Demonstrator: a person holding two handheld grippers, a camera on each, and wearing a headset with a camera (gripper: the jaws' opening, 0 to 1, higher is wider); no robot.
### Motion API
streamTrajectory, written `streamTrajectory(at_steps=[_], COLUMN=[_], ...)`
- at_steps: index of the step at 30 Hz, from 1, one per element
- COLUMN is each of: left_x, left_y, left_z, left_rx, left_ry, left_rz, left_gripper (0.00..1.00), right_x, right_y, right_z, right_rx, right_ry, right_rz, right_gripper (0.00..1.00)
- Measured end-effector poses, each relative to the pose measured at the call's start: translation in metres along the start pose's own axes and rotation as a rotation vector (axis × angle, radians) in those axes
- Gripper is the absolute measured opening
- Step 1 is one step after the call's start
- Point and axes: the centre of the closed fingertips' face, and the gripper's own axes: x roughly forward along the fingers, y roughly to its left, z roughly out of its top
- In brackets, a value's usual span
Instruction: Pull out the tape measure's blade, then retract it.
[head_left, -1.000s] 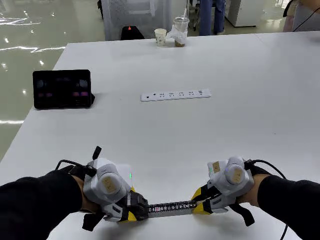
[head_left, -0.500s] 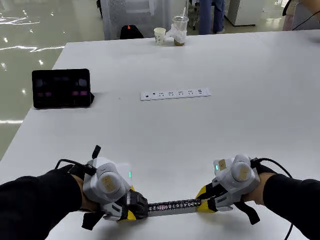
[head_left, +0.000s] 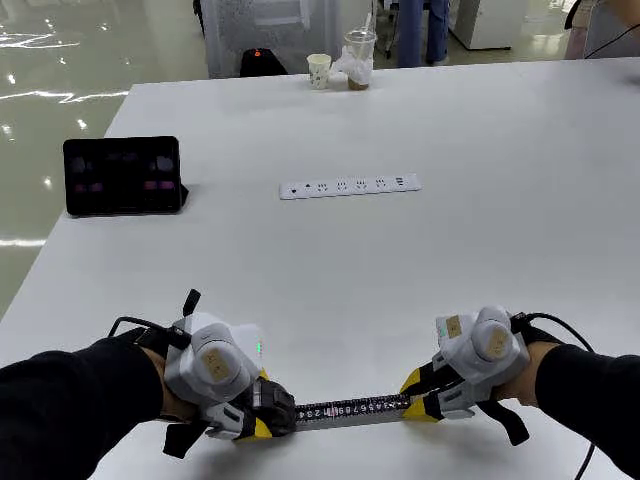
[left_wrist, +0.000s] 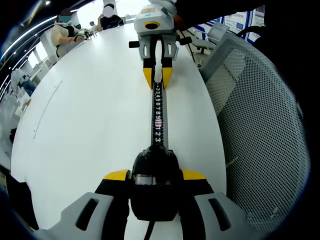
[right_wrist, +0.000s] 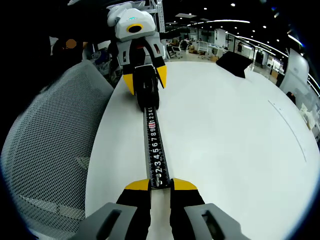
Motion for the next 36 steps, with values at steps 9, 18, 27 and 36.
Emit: streamTrajectory(at_steps=[9,18,27,36], left_x=[0.0,0.0,0.0,0.0], left_y=[0.0,0.0,0.0,0.0], left_z=[0.0,0.0,0.0,0.0], left_rx=[-0.004,-0.002,-0.005,-0.006], left_ry=[-0.001,-0.001,-0.002,-0.001], left_rz=[0.0,-0.001,0.0,0.0], left_gripper=[0.32,0.32,0.32,0.32], right_x=[-0.006,-0.01,-0.013,-0.017], right_y=[0.0,0.0,-0.001,-0.002], right_z=[-0.006,-0.01,-0.017,-0.021], right_rx=[0.012,0.016,0.023,0.029], right_ry=[0.002,0.001,0.004,0.006], right_rz=[-0.007,-0.014,-0.02,-0.024], right_gripper=[0.11,0.11,0.11,0.11])
